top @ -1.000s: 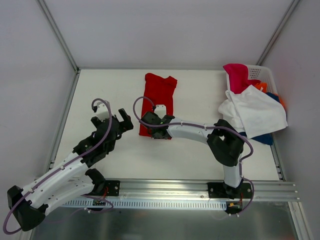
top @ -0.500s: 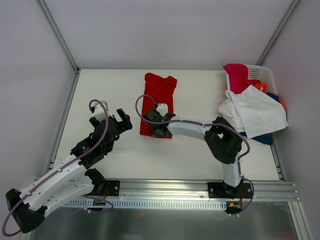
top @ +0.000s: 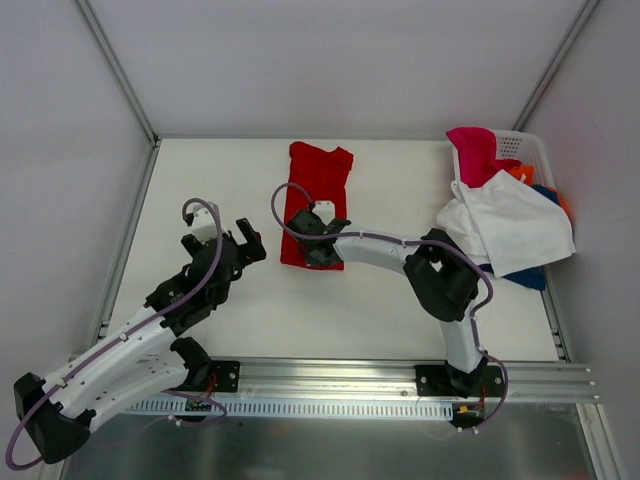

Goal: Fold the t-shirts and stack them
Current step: Fold the tshirt

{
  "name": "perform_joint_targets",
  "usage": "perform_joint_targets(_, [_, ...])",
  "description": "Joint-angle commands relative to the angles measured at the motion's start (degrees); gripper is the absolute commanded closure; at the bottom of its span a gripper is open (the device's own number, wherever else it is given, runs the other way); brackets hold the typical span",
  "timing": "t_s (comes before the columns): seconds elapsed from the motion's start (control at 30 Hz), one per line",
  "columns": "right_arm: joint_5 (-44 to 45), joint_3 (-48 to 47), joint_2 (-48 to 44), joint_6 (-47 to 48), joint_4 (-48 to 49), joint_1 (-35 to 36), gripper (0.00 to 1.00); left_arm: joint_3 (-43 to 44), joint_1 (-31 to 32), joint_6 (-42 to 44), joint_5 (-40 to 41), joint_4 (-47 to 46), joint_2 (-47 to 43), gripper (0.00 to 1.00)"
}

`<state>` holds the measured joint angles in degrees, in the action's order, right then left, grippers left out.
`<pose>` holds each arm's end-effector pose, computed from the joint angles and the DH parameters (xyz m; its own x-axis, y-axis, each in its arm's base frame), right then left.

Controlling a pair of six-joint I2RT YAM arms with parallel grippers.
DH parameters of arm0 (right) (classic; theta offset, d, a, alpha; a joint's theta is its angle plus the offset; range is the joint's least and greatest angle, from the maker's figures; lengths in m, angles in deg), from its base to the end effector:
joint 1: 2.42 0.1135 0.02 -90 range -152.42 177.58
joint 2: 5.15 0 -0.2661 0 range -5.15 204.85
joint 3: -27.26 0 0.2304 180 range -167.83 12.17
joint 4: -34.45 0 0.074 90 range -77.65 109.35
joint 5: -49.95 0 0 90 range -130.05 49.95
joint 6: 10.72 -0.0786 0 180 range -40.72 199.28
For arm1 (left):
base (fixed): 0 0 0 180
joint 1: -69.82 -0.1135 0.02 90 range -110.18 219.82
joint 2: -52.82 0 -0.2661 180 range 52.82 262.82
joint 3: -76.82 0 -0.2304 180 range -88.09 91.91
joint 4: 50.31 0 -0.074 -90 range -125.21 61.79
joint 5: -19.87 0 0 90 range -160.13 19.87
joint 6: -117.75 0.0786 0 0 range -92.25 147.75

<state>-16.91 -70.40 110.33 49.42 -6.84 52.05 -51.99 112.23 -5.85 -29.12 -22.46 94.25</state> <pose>0.2744 0.3311 0.1577 -0.7467 -0.2579 -0.6131 -0.2990 0.9535 -0.0369 0.1635 -0.0795 0.2872 -0.2177 -0.3667 -0.9045 -0.0866 0.9303 -0.3563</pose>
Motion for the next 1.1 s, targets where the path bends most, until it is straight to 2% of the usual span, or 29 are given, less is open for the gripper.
perform_joint_targets(0.0, [-0.63,-4.88,1.15,2.71,0.27,-0.69,0.99,-0.06,0.21,0.03,0.29,-1.06,1.1,0.01])
perform_joint_targets(0.47, [-2.83,-17.27,8.09,7.27,-2.46,-3.5,0.99,-0.5,0.21,0.29,1.0,-1.42,1.64,0.01])
perform_joint_targets(0.67, [-3.27,-23.07,10.99,10.08,-3.42,-6.74,0.99,-1.29,0.21,0.91,1.26,-1.24,0.5,0.01])
perform_joint_targets(0.73, [-3.54,-26.66,11.78,10.96,-4.12,-7.54,0.96,-1.64,0.21,0.91,1.17,-1.24,-0.29,0.01])
perform_joint_targets(0.8, [-3.19,-29.04,12.92,12.9,-4.92,-8.68,0.84,-2.08,0.21,0.91,0.91,-1.24,-0.91,0.01])
perform_joint_targets(0.83, [-2.92,-31.49,13.36,13.6,-5.27,-8.95,0.73,-2.26,0.21,0.91,0.65,-1.24,-1.09,0.01])
perform_joint_targets(0.87, [-2.57,-32.74,13.71,14.3,-5.36,-9.39,0.59,-2.43,0.21,0.91,0.65,-1.15,-1.09,0.01])
perform_joint_targets(0.9, [-1.87,-33.88,14.41,15.7,-5.44,-10.26,0.23,-2.52,0.21,1.0,0.56,-1.15,-1.18,0.01])
perform_joint_targets(0.97, [-1.08,-37.47,15.12,17.38,-5.62,-11.58,0.01,-2.87,0.3,1.08,0.64,-1.15,-1.18,0.01])
perform_joint_targets(1.07, [-0.2,-42.39,15.48,20.28,-8.25,-13.16,0.01,-2.61,0.3,1.17,1.08,-1.24,0.31,0.01])
